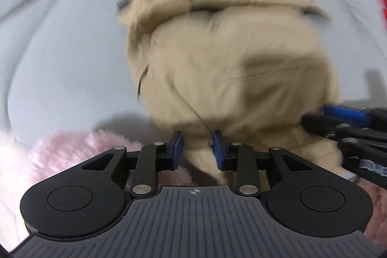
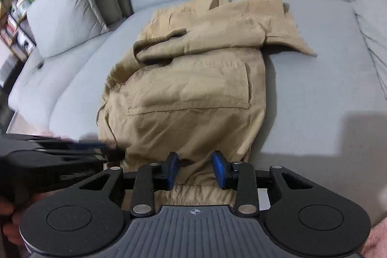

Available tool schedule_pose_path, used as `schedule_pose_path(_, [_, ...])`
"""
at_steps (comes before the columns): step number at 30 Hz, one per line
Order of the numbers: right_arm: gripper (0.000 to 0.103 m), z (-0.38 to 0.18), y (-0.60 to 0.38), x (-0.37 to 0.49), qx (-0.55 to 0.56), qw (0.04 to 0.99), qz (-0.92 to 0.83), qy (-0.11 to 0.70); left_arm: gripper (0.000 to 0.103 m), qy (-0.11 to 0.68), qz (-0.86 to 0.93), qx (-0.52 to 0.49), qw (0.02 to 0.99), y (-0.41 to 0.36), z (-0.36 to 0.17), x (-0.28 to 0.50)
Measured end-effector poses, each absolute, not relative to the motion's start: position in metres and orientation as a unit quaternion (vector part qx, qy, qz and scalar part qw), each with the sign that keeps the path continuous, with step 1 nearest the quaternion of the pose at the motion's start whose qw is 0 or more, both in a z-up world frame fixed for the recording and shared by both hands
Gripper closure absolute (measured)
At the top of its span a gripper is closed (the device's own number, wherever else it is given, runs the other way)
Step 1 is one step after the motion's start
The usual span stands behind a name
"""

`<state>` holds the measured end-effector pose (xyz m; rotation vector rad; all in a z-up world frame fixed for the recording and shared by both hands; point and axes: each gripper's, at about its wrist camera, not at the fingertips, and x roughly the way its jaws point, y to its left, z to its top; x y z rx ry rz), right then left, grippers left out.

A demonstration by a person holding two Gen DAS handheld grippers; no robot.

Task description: Fold clothes

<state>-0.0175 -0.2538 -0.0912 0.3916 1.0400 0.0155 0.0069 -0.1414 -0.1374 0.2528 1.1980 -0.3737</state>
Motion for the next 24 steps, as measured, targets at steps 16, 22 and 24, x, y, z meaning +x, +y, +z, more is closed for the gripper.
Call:
schedule_pose_path(16, [0.041, -0.125, -0.360, 0.056, 0.543, 0.756, -0.144, 0.334, 0.067, 0.365, -0.198, 0.010, 0.909, -0.135, -0.104, 0.035])
schedule_pose_path(22, [0.066, -0.157, -0.372, 0.071, 0.586, 0.713, -0.222, 0.315, 0.072, 0.448, -0.214, -0.017, 0.868, -0.135, -0.127, 0.053])
schedule_pose_path(24, [0.080, -0.148, -0.369, 0.089, 0.538, 0.746, -0.215, 0.328, 0.076, 0.478, -0.202, -0.048, 0.854, -0.129, -0.136, 0.061])
